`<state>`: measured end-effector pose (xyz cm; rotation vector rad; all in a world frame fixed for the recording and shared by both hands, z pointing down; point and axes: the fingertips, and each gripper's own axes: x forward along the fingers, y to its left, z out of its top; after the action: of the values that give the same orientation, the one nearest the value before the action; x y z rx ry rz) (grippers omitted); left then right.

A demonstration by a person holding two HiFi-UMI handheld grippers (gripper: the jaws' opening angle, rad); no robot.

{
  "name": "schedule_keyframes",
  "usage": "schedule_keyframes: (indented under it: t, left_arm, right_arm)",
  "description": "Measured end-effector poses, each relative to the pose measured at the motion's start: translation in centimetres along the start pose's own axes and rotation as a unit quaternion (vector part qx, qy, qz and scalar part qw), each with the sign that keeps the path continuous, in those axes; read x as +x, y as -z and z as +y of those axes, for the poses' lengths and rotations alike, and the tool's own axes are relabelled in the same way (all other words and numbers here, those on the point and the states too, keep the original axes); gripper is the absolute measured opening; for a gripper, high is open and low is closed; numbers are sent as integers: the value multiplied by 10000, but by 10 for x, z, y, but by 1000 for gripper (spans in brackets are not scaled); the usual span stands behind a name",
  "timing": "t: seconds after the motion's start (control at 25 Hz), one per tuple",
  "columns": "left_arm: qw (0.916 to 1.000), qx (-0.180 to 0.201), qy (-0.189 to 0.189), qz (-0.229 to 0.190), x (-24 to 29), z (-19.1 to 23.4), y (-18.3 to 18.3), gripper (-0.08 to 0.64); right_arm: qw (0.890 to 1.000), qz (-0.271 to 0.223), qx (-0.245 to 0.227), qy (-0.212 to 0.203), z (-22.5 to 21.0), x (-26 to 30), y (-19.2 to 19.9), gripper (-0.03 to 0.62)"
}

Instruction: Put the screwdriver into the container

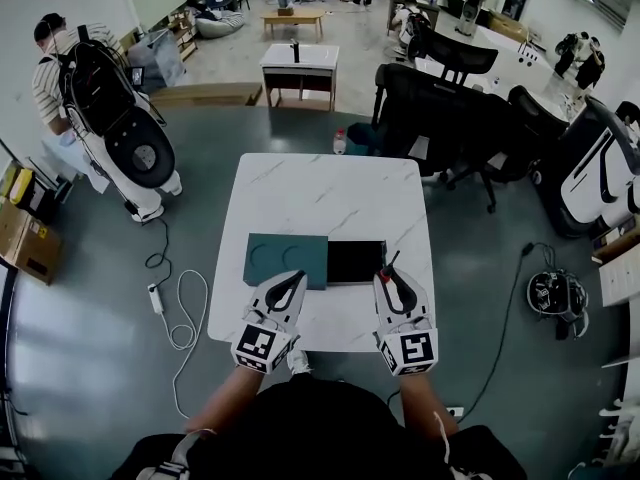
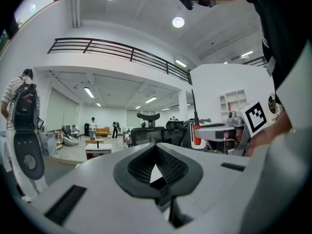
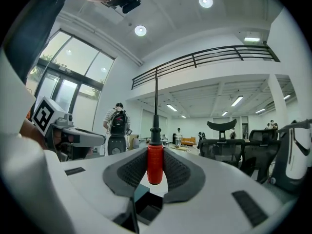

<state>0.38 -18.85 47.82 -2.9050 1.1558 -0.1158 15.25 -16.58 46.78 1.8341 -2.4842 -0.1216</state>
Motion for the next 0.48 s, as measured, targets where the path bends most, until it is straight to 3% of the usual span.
schedule_keyframes:
  t: [0.2, 0.48]
  left_arm:
    - [9999, -65, 105, -26, 16, 23, 0, 3]
    - [9998, -123, 116, -139, 37, 61, -1, 3]
  right_arm:
    - [9987, -64, 137, 477, -28, 23, -6, 107]
    - [9971, 171, -159, 722, -40, 51, 8, 107]
